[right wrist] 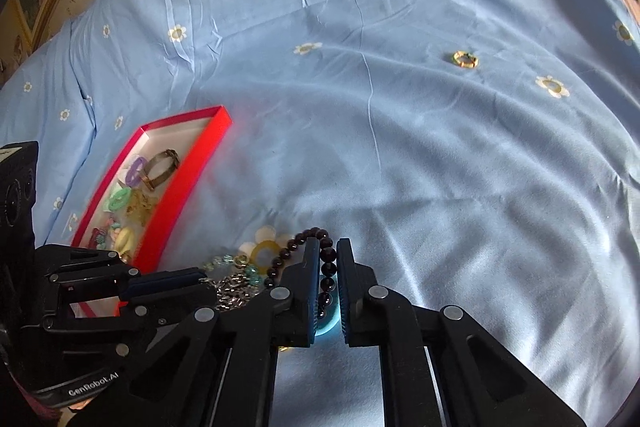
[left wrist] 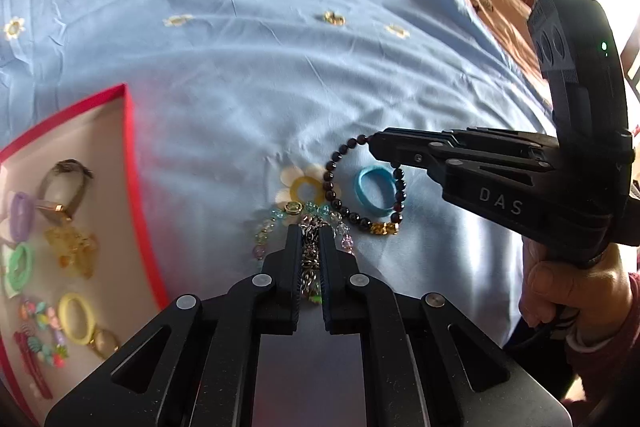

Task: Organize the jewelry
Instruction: 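Carry the silver chain and black bead bracelet into the box, open both tools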

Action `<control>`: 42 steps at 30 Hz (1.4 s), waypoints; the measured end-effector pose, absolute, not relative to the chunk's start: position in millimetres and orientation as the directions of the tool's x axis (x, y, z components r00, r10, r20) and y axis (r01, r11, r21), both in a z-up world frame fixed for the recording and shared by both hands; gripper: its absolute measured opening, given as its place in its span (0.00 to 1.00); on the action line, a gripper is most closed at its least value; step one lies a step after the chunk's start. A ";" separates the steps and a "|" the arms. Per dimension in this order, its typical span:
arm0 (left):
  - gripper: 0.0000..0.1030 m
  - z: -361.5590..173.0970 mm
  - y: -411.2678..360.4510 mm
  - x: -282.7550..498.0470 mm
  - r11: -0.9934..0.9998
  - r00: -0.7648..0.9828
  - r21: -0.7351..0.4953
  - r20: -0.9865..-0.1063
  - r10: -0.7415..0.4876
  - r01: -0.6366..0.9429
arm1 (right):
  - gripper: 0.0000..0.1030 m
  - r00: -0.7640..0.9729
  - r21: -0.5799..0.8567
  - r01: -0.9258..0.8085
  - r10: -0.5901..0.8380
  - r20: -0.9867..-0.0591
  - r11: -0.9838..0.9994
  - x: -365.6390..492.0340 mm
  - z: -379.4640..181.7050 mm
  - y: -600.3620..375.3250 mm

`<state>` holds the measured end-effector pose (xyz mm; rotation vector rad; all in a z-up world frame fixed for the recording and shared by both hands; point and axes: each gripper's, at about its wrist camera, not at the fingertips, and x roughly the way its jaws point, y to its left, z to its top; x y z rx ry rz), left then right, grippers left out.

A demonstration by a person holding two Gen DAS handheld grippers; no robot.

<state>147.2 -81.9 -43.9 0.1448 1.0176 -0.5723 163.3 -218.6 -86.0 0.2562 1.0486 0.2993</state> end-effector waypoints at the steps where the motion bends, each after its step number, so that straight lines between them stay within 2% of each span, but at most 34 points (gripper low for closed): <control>1: 0.06 -40.1 -79.6 145.3 0.846 0.401 -0.149 -0.830 -0.389 0.513 | 0.08 0.475 0.350 -0.122 0.364 -0.801 0.929 161.2 -80.9 -218.8; 13: 0.06 20.5 -44.6 119.7 0.855 0.507 -0.188 -0.735 -0.449 0.484 | 0.08 0.558 0.366 -0.177 0.399 -0.727 0.914 144.0 -27.8 -207.2; 26: 0.06 61.2 7.3 96.8 0.883 0.605 -0.205 -0.661 -0.443 0.422 | 0.07 0.575 0.379 -0.251 0.452 -0.682 0.891 132.1 3.6 -178.0; 42: 0.06 59.7 69.1 76.9 0.923 0.651 -0.224 -0.657 -0.381 0.315 | 0.08 0.484 0.416 -0.388 0.565 -0.668 0.823 119.2 6.7 -103.8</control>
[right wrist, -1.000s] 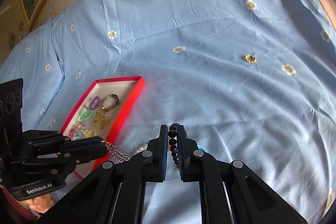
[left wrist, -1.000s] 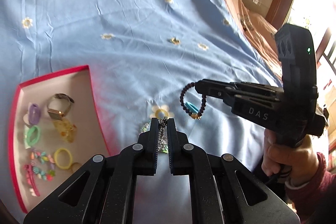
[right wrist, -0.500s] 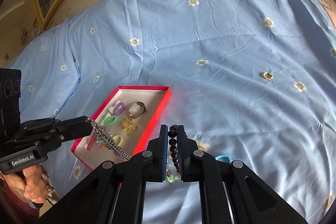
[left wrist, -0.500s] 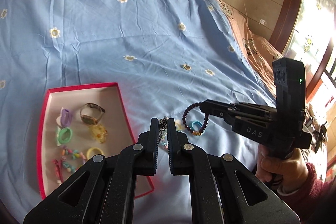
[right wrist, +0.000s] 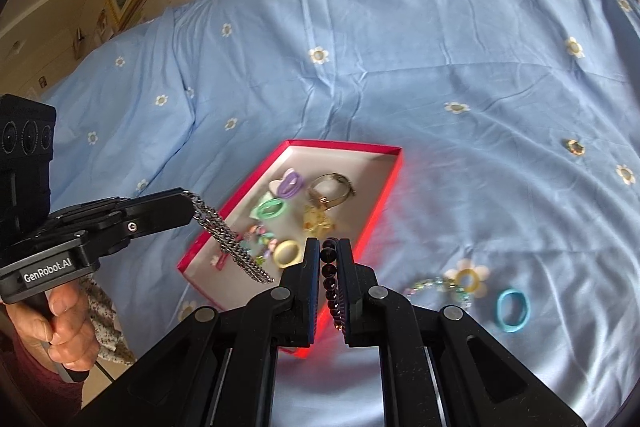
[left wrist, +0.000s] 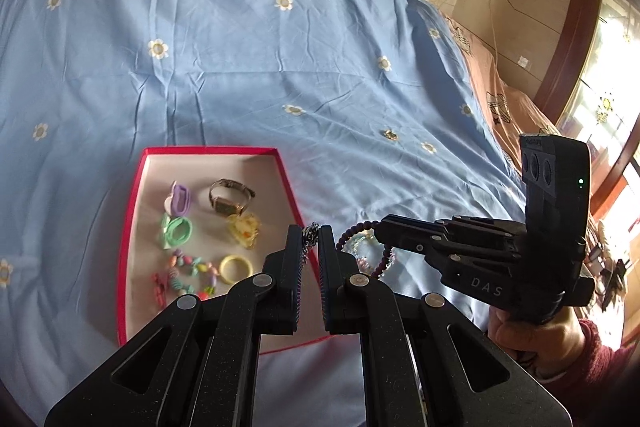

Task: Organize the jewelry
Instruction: 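Carry the silver chain and black bead bracelet into the box, open both tools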

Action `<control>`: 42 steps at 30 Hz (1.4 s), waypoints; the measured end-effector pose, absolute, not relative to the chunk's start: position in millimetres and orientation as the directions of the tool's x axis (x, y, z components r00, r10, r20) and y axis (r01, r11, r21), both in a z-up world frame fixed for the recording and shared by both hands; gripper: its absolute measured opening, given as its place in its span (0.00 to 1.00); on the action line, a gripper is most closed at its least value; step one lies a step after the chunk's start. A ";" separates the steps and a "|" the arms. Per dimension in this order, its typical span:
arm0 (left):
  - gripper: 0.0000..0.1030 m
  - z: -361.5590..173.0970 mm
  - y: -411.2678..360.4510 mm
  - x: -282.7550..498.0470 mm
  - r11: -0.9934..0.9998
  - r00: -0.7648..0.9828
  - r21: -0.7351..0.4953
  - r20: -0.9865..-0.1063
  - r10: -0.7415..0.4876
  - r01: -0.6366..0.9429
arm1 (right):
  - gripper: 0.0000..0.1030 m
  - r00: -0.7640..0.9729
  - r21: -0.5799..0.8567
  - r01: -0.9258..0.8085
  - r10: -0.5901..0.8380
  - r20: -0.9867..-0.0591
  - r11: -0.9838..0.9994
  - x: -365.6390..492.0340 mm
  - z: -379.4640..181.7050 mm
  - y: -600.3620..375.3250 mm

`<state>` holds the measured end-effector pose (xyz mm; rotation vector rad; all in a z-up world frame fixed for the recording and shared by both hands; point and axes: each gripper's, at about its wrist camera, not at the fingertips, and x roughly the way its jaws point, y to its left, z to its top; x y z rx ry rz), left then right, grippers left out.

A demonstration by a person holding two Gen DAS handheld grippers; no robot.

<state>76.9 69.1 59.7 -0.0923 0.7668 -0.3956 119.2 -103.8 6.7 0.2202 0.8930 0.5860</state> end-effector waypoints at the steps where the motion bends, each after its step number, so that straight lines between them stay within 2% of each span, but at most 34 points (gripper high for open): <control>1: 0.06 57.8 72.4 76.0 0.924 0.650 -0.226 -0.659 -0.378 0.307 | 0.08 0.479 0.415 -0.395 0.570 -0.668 0.819 117.4 6.6 -98.9; 18: 0.06 10.9 116.4 67.7 0.946 0.613 -0.260 -0.720 -0.324 0.194 | 0.08 0.333 0.454 -0.483 0.636 -0.696 0.749 108.0 -25.3 -26.1; 28: 0.06 -19.3 141.2 73.2 0.958 0.578 -0.263 -0.767 -0.279 0.114 | 0.08 0.304 0.446 -0.439 0.596 -0.743 0.780 119.5 -54.8 -30.4; 42: 0.06 -40.5 145.3 77.0 0.967 0.545 -0.240 -0.802 -0.246 0.083 | 0.08 0.297 0.407 -0.428 0.550 -0.781 0.807 124.8 -72.8 -31.7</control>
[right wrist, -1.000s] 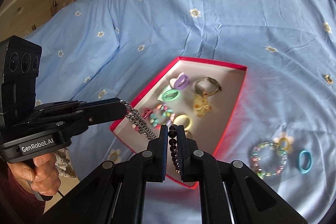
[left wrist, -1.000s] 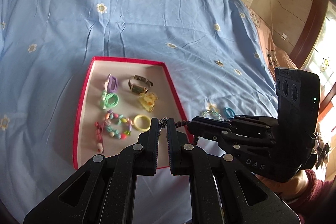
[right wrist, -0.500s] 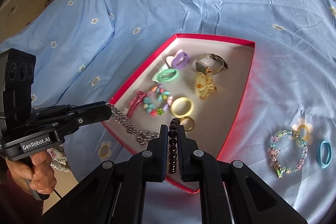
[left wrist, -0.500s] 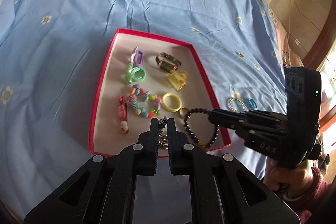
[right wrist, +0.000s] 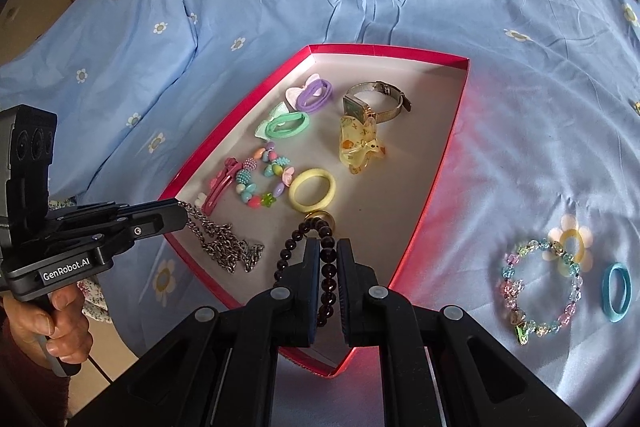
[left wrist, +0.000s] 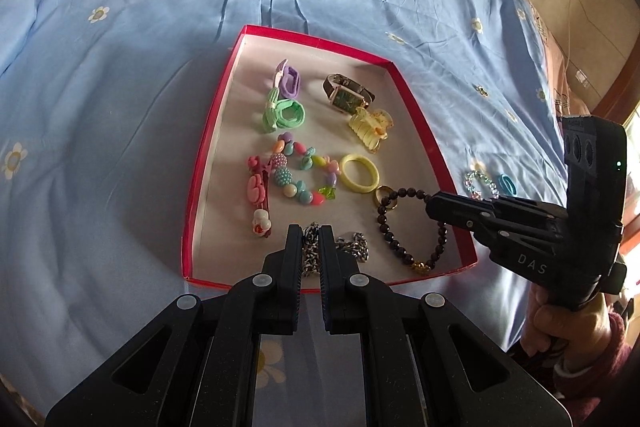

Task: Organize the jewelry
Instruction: 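Carry the silver chain and black bead bracelet into the box, open both tools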

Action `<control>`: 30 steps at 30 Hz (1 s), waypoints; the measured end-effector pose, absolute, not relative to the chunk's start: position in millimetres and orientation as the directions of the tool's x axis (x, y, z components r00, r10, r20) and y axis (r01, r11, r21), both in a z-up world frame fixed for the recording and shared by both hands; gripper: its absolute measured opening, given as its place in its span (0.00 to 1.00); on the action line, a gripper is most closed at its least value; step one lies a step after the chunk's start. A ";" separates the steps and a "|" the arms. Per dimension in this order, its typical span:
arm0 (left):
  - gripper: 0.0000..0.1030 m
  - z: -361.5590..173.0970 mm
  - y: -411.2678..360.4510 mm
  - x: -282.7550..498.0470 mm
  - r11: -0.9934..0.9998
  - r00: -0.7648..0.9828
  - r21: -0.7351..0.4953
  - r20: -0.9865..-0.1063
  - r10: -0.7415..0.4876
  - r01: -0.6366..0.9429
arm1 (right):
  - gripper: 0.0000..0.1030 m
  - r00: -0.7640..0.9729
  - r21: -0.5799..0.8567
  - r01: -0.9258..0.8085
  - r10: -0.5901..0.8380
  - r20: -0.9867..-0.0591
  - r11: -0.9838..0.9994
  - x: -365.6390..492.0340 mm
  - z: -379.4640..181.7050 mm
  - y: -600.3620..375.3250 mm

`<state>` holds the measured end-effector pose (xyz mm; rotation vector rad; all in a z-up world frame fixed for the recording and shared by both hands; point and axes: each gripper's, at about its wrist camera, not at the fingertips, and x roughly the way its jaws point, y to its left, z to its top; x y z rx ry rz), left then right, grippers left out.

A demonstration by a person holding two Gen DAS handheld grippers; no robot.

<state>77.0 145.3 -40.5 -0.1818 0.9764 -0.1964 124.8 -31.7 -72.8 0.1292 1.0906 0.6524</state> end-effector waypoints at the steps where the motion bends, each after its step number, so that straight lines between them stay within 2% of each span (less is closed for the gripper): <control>1: 0.06 -41.4 145.1 77.1 0.967 0.543 -0.239 -0.803 -0.245 0.083 | 0.08 0.297 0.404 -0.428 0.548 -0.782 0.808 125.0 -73.3 -31.8; 18: 0.07 -56.0 134.7 81.2 0.972 0.500 -0.212 -0.834 -0.235 0.103 | 0.08 0.283 0.325 -0.460 0.484 -0.828 0.826 127.9 -82.8 -21.4; 30: 0.07 -60.0 131.3 85.8 0.977 0.488 -0.188 -0.847 -0.212 0.099 | 0.11 0.273 0.338 -0.458 0.492 -0.827 0.822 129.3 -83.1 -21.4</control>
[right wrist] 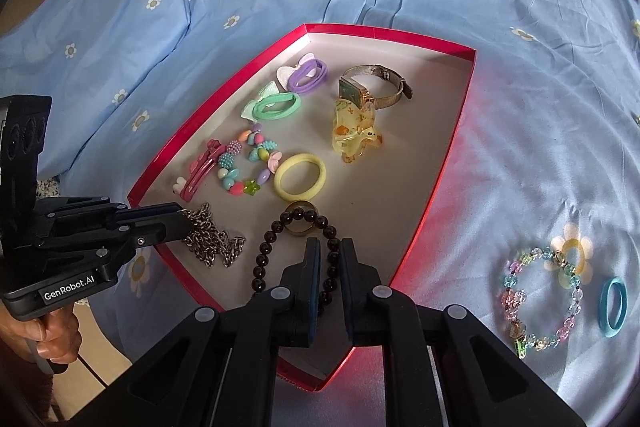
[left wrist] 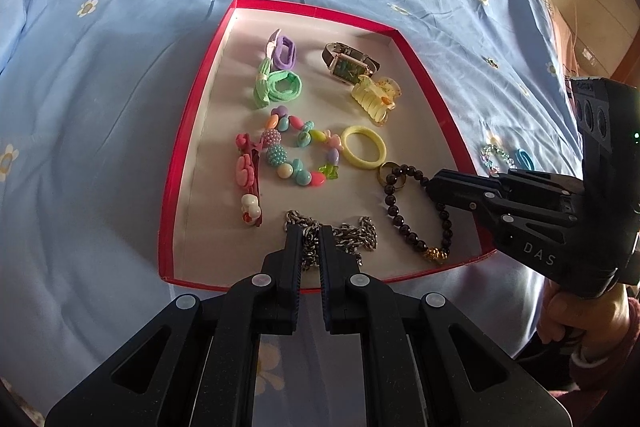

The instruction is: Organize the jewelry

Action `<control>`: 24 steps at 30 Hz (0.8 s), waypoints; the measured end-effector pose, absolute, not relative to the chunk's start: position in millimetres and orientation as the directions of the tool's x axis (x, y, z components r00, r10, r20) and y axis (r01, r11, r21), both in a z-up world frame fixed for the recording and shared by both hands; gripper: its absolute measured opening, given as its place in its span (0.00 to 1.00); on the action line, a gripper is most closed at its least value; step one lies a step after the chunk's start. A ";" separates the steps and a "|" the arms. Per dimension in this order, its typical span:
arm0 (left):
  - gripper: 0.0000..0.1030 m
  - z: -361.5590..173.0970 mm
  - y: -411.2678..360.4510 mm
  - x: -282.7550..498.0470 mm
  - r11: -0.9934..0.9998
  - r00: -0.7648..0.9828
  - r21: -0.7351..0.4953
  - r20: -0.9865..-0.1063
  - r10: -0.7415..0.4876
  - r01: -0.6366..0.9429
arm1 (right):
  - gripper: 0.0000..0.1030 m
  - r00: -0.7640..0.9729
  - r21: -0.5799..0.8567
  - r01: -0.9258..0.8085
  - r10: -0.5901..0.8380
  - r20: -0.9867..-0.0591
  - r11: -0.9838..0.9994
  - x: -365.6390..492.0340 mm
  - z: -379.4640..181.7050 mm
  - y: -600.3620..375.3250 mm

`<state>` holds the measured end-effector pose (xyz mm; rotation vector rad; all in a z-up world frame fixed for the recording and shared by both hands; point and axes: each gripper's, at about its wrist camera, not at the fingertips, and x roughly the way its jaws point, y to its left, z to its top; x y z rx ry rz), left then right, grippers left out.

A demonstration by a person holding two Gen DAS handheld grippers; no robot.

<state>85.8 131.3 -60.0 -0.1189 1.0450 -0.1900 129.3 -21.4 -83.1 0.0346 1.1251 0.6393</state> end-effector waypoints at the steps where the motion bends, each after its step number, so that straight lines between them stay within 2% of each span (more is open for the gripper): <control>1: 0.07 -60.3 131.3 86.3 0.977 0.486 -0.188 -0.848 -0.212 0.098 | 0.11 0.273 0.339 -0.458 0.493 -0.826 0.822 129.3 -83.0 -21.4; 6: 0.13 -61.0 129.5 88.2 0.977 0.477 -0.187 -0.853 -0.212 0.101 | 0.12 0.268 0.358 -0.451 0.507 -0.819 0.817 130.2 -82.8 -23.4; 11: 0.27 -58.6 123.9 87.2 0.980 0.480 -0.170 -0.854 -0.200 0.106 | 0.16 0.274 0.373 -0.442 0.519 -0.809 0.816 129.9 -80.6 -26.7; 15: 0.33 -55.0 124.2 84.6 0.980 0.487 -0.174 -0.850 -0.201 0.100 | 0.27 0.297 0.379 -0.436 0.529 -0.795 0.816 128.1 -72.8 -31.5; 20: 0.55 -46.3 126.5 75.8 0.976 0.514 -0.198 -0.830 -0.215 0.089 | 0.36 0.358 0.393 -0.420 0.547 -0.756 0.818 124.9 -57.6 -43.6; 24: 0.59 -44.9 127.4 70.4 0.973 0.520 -0.216 -0.824 -0.224 0.078 | 0.49 0.384 0.408 -0.410 0.560 -0.734 0.816 122.6 -52.5 -48.8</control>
